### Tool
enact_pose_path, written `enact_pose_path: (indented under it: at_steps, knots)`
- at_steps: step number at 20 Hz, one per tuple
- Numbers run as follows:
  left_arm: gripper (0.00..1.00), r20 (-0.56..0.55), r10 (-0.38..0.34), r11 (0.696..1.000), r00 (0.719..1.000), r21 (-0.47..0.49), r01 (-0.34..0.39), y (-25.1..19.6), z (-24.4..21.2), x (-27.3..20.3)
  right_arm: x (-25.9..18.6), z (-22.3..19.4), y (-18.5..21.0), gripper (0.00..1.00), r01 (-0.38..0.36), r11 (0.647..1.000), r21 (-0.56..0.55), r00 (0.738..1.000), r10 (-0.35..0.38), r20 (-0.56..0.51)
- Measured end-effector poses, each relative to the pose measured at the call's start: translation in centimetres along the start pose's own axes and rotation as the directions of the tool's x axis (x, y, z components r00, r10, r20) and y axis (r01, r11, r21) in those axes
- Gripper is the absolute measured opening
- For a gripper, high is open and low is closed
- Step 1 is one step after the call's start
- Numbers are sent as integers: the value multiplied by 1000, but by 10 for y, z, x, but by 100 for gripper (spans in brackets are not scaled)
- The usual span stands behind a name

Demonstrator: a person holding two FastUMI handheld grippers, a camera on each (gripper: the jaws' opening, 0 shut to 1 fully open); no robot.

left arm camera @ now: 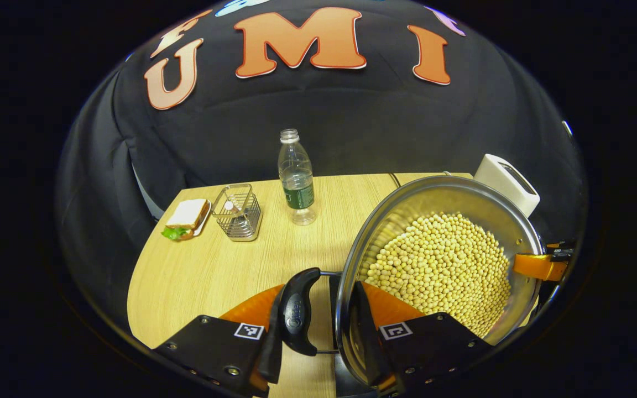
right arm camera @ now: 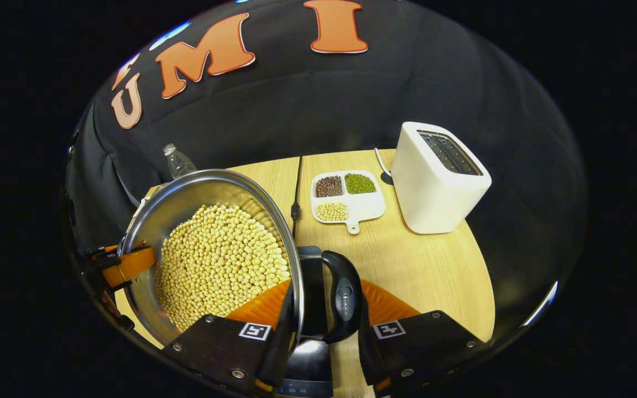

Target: First push the handle of the pot to place it horizontally, then grasp the pot with both hands and set it on the induction cooktop.

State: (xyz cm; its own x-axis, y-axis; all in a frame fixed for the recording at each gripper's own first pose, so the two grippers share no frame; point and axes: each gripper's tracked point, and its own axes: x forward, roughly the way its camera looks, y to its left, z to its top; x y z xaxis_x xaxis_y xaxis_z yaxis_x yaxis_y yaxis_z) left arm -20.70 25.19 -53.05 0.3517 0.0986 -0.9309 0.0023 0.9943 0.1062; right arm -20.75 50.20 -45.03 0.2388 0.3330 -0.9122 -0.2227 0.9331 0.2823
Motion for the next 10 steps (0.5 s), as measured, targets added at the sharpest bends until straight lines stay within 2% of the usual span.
enact_pose_path:
  at_steps: [6, 7, 8, 10]
  knots:
    - [60, -65, 23, 1000, 998, 2, -23, 3, 8, -7, 3, -1, 0, 53, -3, 1000, 18, 999, 3, -37]
    - [61, -72, 28, 1000, 997, 7, -27, 3, 8, -7, 5, -2, 0, 48, -4, 1000, 24, 999, 5, -45]
    - [61, -79, 33, 999, 996, 13, -32, 3, 9, -8, 5, -1, -1, 53, -5, 1000, 29, 999, 7, -49]
    - [61, -86, 44, 999, 995, 21, -42, 4, 12, -10, 6, -3, 1, 53, -7, 999, 40, 998, 10, -60]
